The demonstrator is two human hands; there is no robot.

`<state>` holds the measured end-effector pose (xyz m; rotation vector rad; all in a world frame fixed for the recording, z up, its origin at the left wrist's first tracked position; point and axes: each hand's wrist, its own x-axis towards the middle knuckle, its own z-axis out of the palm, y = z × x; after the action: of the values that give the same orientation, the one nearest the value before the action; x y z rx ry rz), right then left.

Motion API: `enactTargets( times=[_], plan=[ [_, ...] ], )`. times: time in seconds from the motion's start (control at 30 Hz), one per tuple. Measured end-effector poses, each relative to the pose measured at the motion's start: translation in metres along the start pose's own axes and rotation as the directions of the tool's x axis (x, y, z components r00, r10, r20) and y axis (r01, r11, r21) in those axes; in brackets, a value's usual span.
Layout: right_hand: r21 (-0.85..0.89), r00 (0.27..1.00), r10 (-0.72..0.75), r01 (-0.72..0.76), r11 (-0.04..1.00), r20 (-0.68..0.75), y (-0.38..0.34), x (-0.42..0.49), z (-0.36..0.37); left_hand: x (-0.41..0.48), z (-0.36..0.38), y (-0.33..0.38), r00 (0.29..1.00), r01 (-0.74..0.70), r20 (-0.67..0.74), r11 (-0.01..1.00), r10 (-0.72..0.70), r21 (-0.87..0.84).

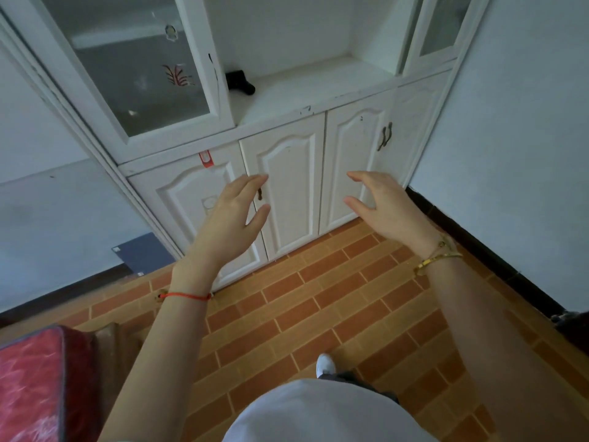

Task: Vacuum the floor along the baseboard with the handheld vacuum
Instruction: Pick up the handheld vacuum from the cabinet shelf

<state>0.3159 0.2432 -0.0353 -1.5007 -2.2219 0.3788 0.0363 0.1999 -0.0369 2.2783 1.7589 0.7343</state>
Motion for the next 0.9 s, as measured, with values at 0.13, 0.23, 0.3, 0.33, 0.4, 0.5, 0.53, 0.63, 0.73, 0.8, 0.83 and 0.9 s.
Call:
enactTargets(
  times=[0.13,0.23,0.3,0.33,0.4,0.5,0.53,0.63,0.73,0.8,0.83,0.9],
  plan=[
    [0.02,1.0,-0.021,0.021,1.0,-0.012,0.029,0.059,-0.012,0.058,0.007,0.002,0.999,0.022,-0.033,1.0,-0.023,-0.006],
    [0.013,0.998,-0.053,0.053,0.998,-0.021,0.049,0.1,-0.016,0.094,0.014,-0.002,0.998,0.037,-0.05,0.999,-0.037,-0.002],
    [0.019,0.997,-0.076,0.076,0.997,-0.023,0.059,0.125,-0.016,0.114,0.019,-0.007,0.997,0.058,-0.053,0.998,-0.058,-0.004],
    [0.021,0.996,-0.087,0.087,0.996,-0.02,0.064,0.138,-0.015,0.122,0.021,-0.01,0.996,0.067,-0.055,0.998,-0.067,-0.005],
    [0.019,0.994,-0.105,0.105,0.994,-0.006,0.07,0.161,-0.012,0.138,0.025,-0.018,0.996,0.073,-0.056,0.997,-0.072,0.003],
    [0.035,0.993,-0.122,0.122,0.992,0.008,0.08,0.195,-0.001,0.163,0.03,-0.034,0.995,0.089,-0.053,0.996,-0.088,0.014],
    [0.044,0.992,-0.126,0.126,0.991,0.01,0.083,0.206,0.003,0.171,0.032,-0.04,0.994,0.095,-0.051,0.995,-0.094,0.015],
    [0.055,0.991,-0.133,0.132,0.99,0.031,0.092,0.238,0.017,0.197,0.04,-0.059,0.993,0.107,-0.041,0.994,-0.107,0.008],
    [0.056,0.987,-0.151,0.148,0.987,0.054,0.102,0.276,0.031,0.227,0.048,-0.079,0.991,0.126,-0.05,0.992,-0.126,0.003],
    [0.059,0.985,-0.162,0.159,0.986,0.057,0.107,0.306,0.039,0.25,0.051,-0.093,0.99,0.129,-0.061,0.992,-0.129,-0.006],
    [0.064,0.985,-0.165,0.161,0.985,0.058,0.109,0.323,0.043,0.263,0.053,-0.101,0.988,0.134,-0.07,0.991,-0.134,-0.015],
    [0.074,0.982,-0.174,0.169,0.983,0.068,0.112,0.358,0.05,0.287,0.057,-0.115,0.986,0.148,-0.079,0.989,-0.15,-0.028]
  ],
)
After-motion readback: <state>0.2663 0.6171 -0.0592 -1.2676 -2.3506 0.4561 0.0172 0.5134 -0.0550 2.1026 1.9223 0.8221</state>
